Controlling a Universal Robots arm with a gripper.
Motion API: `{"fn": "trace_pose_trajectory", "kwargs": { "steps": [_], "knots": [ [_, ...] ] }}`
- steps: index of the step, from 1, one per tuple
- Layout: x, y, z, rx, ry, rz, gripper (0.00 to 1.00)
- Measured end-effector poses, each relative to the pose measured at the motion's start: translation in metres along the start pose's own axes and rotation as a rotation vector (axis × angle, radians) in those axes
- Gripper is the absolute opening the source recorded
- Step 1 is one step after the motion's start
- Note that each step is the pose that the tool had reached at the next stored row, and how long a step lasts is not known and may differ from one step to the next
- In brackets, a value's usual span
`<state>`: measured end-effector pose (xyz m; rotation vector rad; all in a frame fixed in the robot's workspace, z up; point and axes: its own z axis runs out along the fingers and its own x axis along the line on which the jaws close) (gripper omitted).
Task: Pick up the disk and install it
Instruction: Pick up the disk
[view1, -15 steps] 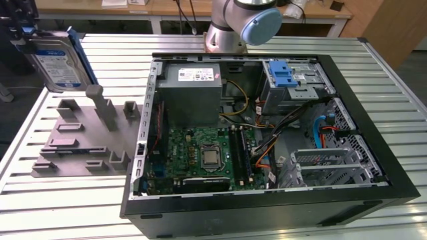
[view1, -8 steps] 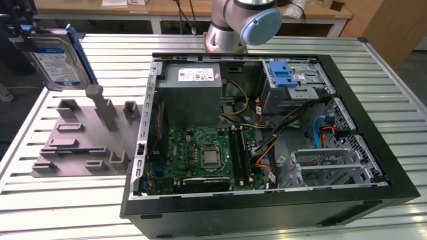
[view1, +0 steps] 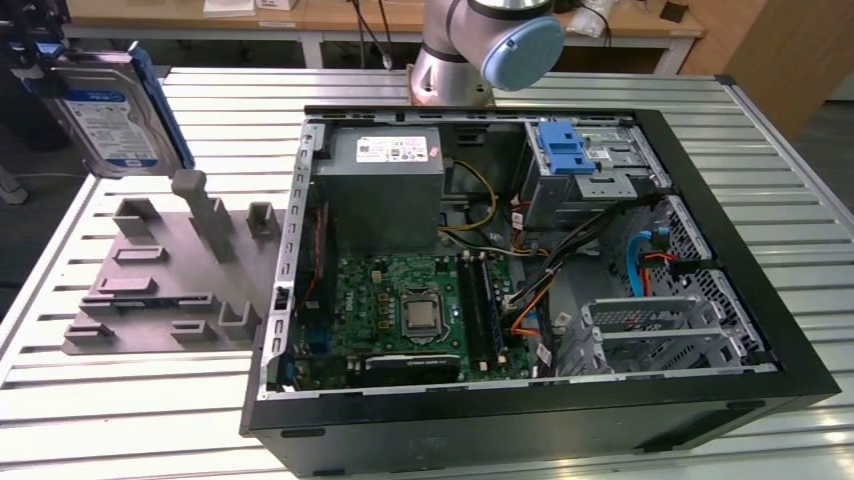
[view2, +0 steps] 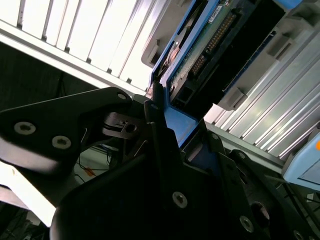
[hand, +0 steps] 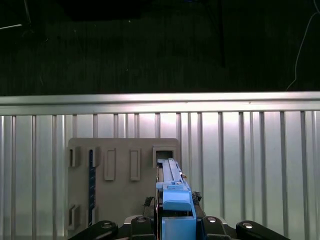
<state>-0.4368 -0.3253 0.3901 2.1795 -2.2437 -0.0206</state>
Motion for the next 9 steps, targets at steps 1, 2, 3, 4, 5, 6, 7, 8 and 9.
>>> {"fn": "trace_pose_trajectory", "kwargs": {
  "steps": [1,2,3,4,5,6,7,8,9],
  "knots": [
    [0.0000,0.0000,-0.0009,-0.0001,0.0000,0.000,0.36],
    [0.0000,0.0000,-0.0017,0.0000,0.0000,0.000,0.36],
    [-0.0001,0.0001,-0.0025,0.0000,0.0000,0.000,0.36],
    [-0.0001,0.0001,-0.0033,0.0000,0.0000,0.000,0.36],
    [-0.0001,0.0001,-0.0042,-0.0001,0.0000,0.000,0.36],
    [-0.0001,0.0001,-0.0050,0.0000,0.0000,0.000,0.36],
    [-0.0001,0.0001,-0.0059,0.0000,0.0000,0.000,0.36],
    [-0.0001,0.0001,-0.0068,-0.0001,0.0000,0.000,0.36],
    [-0.0001,0.0001,-0.0076,0.0000,0.0000,0.000,0.36]
  ]
}}
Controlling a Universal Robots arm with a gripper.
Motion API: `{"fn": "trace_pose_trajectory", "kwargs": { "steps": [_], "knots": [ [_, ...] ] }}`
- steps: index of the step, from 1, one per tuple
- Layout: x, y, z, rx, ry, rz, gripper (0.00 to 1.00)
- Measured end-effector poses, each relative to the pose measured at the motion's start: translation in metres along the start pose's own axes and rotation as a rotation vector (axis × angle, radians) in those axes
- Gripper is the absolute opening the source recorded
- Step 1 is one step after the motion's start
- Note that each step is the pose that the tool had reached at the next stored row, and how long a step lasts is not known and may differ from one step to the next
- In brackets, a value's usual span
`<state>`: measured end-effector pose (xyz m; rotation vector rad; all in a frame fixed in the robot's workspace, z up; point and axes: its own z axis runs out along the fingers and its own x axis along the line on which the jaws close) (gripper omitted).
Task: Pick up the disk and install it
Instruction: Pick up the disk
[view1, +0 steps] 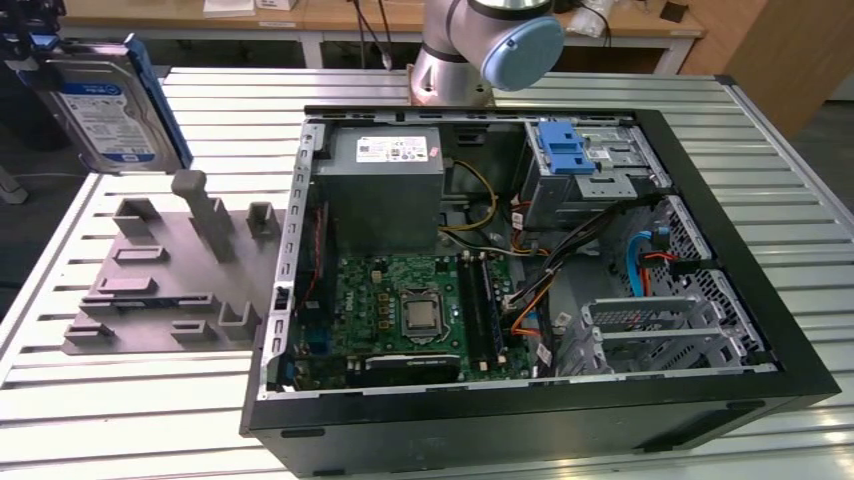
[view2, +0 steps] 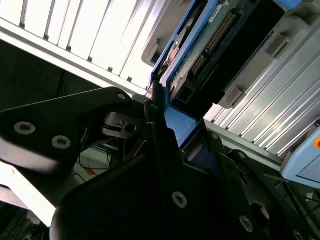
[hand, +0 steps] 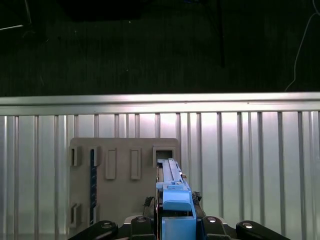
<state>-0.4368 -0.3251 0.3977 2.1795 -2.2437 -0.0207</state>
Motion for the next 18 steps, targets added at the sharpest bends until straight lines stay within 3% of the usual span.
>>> {"fn": "trace_pose_trajectory", "kwargs": {
  "steps": [18],
  "knots": [
    [-0.0005,0.0003,-0.0159,0.0000,0.0001,0.000,0.36]
  ]
}}
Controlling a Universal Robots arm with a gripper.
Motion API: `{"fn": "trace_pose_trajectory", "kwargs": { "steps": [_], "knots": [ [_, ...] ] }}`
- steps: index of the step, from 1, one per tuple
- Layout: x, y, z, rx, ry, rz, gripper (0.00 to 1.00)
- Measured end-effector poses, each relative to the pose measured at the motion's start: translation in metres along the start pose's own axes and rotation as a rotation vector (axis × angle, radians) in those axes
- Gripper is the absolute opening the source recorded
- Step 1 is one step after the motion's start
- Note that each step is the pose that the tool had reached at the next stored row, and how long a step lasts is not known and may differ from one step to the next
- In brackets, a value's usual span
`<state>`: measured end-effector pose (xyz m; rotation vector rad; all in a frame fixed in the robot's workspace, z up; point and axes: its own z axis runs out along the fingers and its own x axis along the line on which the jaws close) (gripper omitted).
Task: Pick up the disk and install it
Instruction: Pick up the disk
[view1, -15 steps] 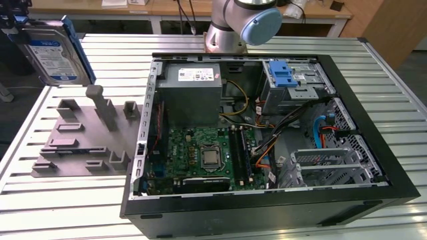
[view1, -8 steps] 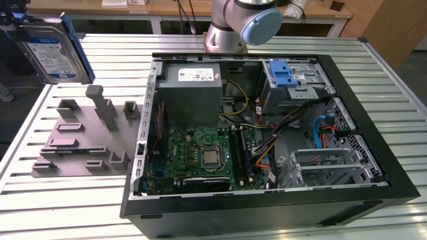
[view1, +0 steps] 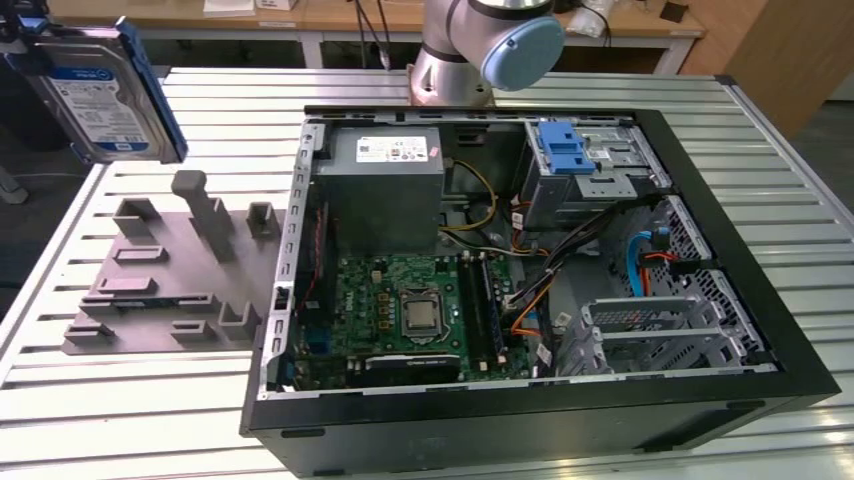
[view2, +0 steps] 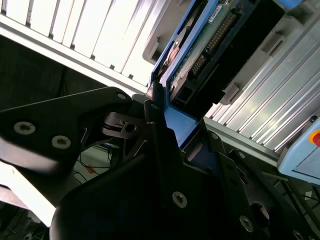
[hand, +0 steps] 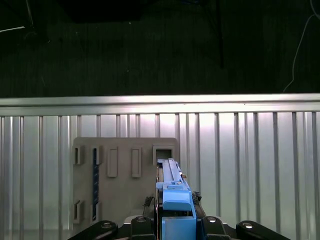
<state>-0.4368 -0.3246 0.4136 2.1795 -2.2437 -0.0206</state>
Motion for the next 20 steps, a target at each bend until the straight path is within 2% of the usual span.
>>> {"fn": "trace_pose_trajectory", "kwargs": {
  "steps": [20],
  "knots": [
    [-0.0009,0.0003,-0.0132,0.0000,0.0000,0.000,0.36]
  ]
}}
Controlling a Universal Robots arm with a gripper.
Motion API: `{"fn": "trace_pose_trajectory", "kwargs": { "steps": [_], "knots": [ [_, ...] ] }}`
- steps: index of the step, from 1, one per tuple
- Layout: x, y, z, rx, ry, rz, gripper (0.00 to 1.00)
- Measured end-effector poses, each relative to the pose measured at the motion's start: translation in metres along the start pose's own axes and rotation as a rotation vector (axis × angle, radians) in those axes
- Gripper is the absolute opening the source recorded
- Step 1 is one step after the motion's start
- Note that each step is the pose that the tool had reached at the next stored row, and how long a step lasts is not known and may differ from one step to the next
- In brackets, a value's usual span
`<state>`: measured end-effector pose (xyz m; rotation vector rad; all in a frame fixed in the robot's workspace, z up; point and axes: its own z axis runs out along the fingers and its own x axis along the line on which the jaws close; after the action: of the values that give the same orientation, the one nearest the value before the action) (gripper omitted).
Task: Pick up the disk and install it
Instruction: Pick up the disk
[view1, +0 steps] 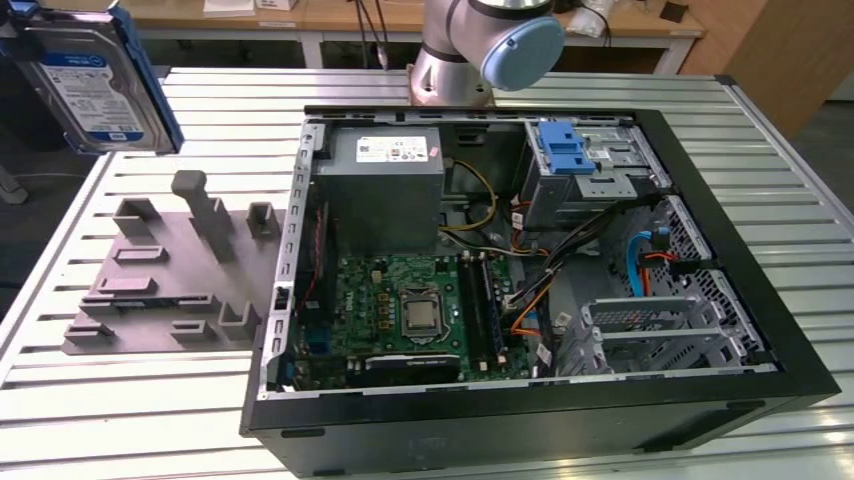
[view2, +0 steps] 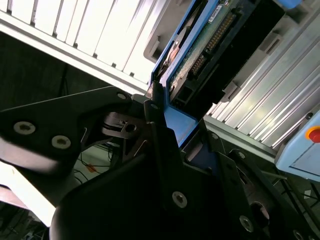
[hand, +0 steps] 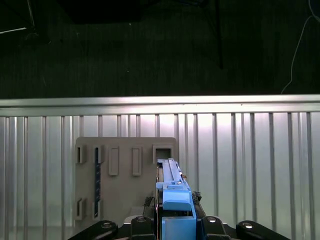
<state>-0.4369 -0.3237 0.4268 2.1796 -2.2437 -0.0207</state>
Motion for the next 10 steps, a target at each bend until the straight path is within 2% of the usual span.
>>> {"fn": "trace_pose_trajectory", "kwargs": {
  "steps": [10],
  "knots": [
    [-0.0004,0.0001,-0.0065,0.0000,0.0000,0.000,0.36]
  ]
}}
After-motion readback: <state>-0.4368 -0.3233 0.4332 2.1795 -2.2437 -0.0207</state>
